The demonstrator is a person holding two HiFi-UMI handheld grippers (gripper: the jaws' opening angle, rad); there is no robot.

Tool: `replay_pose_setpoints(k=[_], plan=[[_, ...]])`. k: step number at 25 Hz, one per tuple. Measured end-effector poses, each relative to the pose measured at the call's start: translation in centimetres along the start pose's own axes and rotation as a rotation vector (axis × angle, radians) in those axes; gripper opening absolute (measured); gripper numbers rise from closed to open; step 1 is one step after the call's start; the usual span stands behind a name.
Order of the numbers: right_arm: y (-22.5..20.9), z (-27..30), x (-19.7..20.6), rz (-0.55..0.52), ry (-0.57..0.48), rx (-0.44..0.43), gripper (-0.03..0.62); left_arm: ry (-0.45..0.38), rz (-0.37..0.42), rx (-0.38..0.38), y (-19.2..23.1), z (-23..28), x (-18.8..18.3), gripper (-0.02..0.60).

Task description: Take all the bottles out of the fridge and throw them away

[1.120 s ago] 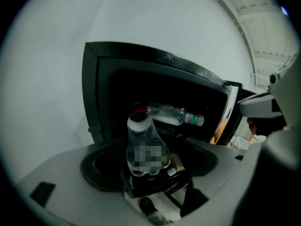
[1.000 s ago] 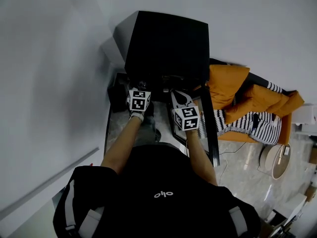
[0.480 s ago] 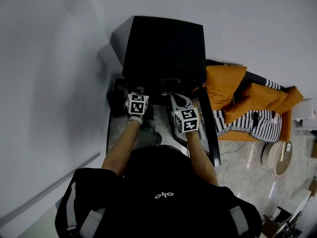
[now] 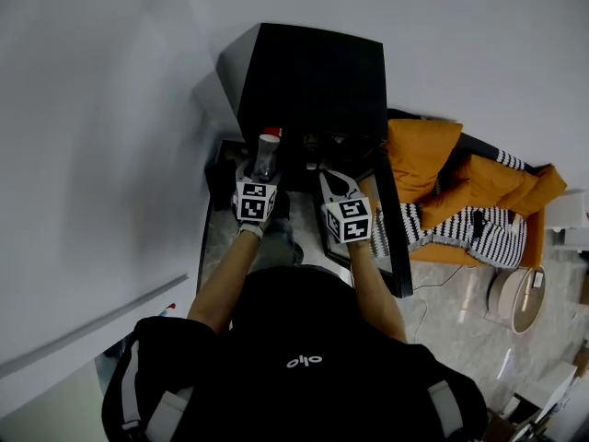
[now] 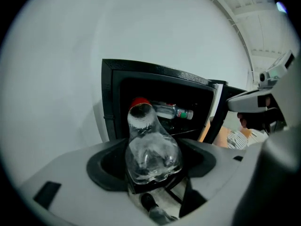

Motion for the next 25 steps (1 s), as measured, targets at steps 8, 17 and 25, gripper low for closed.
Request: replay_pose_setpoints(k=[8,17,25], plan=[[2.0,-1.3,1.6,0.007,-0.008,-0.007,0.002,0.0,0.015,0.022,-1.6,-4.8,2.7,0.319],[4.1,-1.8,3.0,0.019,-0.012,-0.016,0.002,-0.023,0.028,0.044,-2.2,-9.4,4.8,0.319],[6.7,-1.0,3.6,0.005,-0.006,-0.049,0.002,-0.038,0.014,0.039,-1.4,-12.6,6.6,0.319]])
Point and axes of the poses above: the fingertips, and each gripper's own axes: z forward along the fingers, y to its left, x out of its underside, the point moved 4 cm from there along -z, backward along the fingers, and after that the axes turned 13 degrees about -x, right-handed, at the moved point
